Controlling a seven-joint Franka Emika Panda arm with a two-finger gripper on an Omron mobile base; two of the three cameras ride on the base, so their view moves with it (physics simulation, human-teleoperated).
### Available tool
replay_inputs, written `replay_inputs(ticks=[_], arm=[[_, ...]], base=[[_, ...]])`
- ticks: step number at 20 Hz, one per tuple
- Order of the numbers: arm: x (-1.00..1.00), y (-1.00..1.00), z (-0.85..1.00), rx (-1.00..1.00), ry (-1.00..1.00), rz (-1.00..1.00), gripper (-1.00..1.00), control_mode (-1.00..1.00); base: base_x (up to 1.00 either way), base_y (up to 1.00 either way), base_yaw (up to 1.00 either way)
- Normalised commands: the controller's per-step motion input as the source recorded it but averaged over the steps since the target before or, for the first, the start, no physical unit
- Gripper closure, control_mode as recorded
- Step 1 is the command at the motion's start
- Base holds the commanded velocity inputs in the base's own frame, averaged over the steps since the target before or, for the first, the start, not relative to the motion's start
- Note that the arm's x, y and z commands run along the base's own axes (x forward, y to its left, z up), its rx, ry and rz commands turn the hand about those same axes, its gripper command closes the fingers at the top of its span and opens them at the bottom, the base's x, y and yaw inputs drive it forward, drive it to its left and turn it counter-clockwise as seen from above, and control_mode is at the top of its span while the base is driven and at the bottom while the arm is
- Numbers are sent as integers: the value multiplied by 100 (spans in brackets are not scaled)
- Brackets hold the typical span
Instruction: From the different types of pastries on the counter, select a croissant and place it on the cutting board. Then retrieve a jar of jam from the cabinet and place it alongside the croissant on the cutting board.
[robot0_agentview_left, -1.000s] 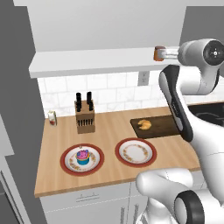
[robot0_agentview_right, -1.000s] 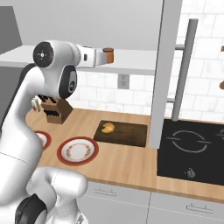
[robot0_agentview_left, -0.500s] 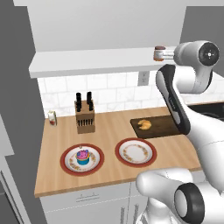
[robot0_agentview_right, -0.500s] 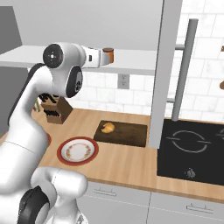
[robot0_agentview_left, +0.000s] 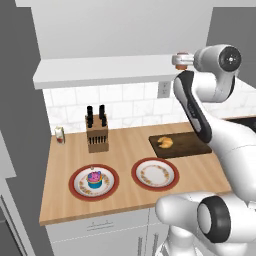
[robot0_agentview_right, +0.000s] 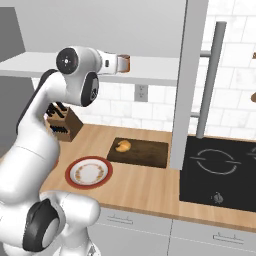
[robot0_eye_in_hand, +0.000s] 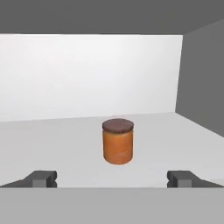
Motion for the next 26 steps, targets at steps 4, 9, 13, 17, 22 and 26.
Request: replay_inputs(ticks=[4, 9, 13, 17, 22, 26], arm=[[37, 0, 0, 0, 0, 0, -100, -100], [31, 0, 0, 0, 0, 0, -100, -100], [28, 0, -4, 0, 0, 1, -100, -100], [20, 0, -17, 0, 2, 3, -100, -100], [23, -2, -1, 0, 1, 1, -100, -100], [41, -8, -6, 0, 3, 0, -100, -100]], base=[[0, 0, 0], [0, 0, 0], [0, 0, 0], [0, 0, 0], [0, 0, 0], [0, 0, 0]])
